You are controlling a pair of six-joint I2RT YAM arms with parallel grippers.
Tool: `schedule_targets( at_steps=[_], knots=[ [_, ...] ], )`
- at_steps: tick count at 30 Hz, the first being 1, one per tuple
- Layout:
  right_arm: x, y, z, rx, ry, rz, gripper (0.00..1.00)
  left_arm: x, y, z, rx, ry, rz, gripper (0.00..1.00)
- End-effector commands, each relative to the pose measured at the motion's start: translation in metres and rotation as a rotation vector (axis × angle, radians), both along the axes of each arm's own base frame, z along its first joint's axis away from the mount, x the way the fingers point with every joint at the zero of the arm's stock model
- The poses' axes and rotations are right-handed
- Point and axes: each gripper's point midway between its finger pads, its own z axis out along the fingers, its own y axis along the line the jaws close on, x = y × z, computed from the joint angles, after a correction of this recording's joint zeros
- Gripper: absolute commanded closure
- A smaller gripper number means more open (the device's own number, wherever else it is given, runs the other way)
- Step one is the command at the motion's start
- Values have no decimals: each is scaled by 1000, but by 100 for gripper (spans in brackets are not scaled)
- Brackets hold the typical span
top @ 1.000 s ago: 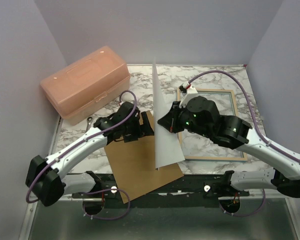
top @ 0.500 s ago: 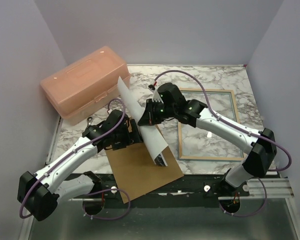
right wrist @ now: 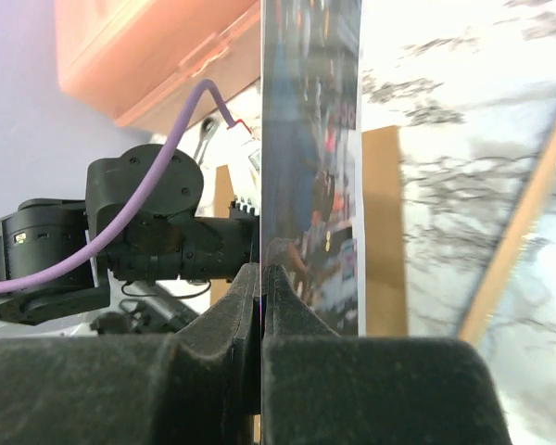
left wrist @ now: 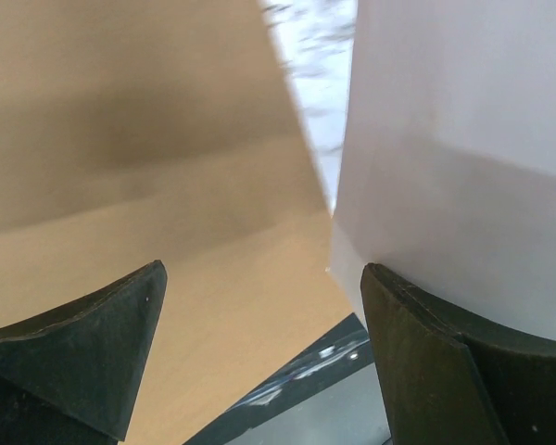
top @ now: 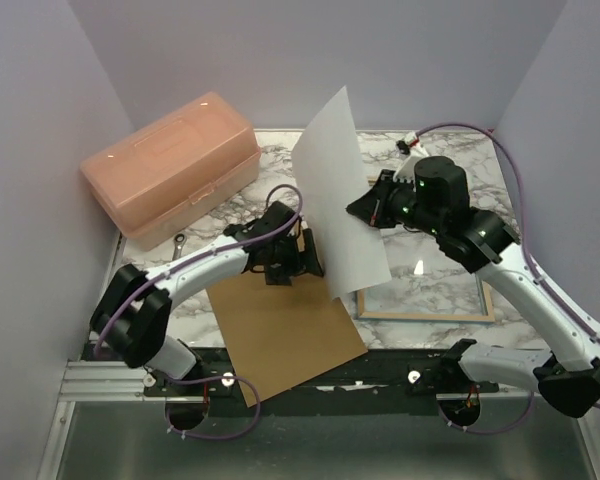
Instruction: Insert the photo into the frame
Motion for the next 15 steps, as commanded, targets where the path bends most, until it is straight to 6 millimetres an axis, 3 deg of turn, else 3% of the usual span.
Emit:
schedule_targets(
  at_steps=[1, 5, 9, 15],
  knots=[
    [6, -60, 5, -165, -75, -214, 100, 19, -66, 27, -109, -32, -98, 13],
    [7, -94, 28, -225, -139, -337, 100, 29, -104, 29, -113, 7, -119, 14],
    [4, -123, 40, -278, -167, -440, 100, 36, -128, 14, -88, 64, -122, 17],
    [-2, -154, 43, -336, -188, -556, 100, 43, -145, -21, -21, 171, -107, 21]
  ],
)
